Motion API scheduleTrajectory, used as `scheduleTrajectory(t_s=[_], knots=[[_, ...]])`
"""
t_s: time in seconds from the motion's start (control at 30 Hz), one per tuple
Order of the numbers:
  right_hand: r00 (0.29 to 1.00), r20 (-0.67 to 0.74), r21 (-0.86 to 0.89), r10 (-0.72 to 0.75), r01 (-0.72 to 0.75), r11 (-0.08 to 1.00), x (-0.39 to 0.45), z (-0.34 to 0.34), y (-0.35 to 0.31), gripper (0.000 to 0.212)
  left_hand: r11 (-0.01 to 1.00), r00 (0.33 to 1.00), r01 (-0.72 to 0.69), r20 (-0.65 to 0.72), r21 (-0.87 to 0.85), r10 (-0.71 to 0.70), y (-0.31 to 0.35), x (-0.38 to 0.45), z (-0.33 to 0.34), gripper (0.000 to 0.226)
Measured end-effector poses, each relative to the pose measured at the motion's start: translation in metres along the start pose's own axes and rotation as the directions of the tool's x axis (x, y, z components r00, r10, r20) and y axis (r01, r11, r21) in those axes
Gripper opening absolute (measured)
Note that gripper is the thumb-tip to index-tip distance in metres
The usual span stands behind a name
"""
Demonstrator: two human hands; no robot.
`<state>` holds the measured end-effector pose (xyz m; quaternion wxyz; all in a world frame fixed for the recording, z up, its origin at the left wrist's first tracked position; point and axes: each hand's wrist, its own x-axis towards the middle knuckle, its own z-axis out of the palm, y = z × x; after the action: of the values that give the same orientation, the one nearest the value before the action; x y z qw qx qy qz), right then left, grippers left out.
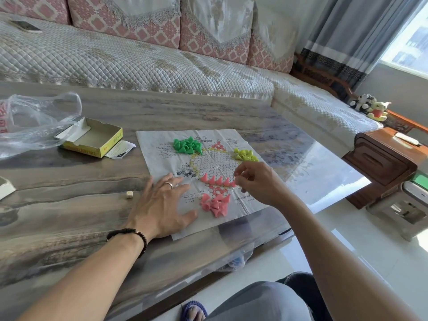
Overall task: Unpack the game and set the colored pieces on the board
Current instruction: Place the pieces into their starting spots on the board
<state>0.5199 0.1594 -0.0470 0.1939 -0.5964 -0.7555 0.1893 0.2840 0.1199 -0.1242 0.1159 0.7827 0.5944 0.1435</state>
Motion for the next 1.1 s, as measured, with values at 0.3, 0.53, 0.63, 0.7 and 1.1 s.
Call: scheduleTrajectory(t_s=[0.3,0.53,0.63,0.7,1.1], knots=[[1.0,0.019,-0.001,-0.022,0.022,1.0,0.024,0.019,-0.019,0.016,1.0,1.0,0.006,-0.003,-0.008,-0.006,0.002,-0.001,-0.002,0.077],[0.99,0.069,-0.25,-0.123,0.137,0.959,0.032,0.03,-0.024,0.012,0.999,1.0,0.008,-0.003,-0.042,-0.008,0.002,-0.001,-0.002,0.079],[0.983,0.09,-0.28,-0.158,0.178,0.943,0.034,0.036,-0.027,0.018,0.998,1.0,0.011,-0.004,-0.06,-0.011,0.001,-0.001,-0.002,0.08],[0.982,0.093,-0.275,-0.163,0.183,0.944,0.034,0.039,-0.028,0.018,0.998,1.0,0.008,-0.009,-0.061,-0.009,0.001,-0.001,-0.001,0.076],[0.988,0.061,-0.256,-0.14,0.151,0.955,0.034,0.043,-0.032,0.013,0.998,1.0,0.009,-0.014,-0.055,-0.01,0.003,-0.002,-0.004,0.068]])
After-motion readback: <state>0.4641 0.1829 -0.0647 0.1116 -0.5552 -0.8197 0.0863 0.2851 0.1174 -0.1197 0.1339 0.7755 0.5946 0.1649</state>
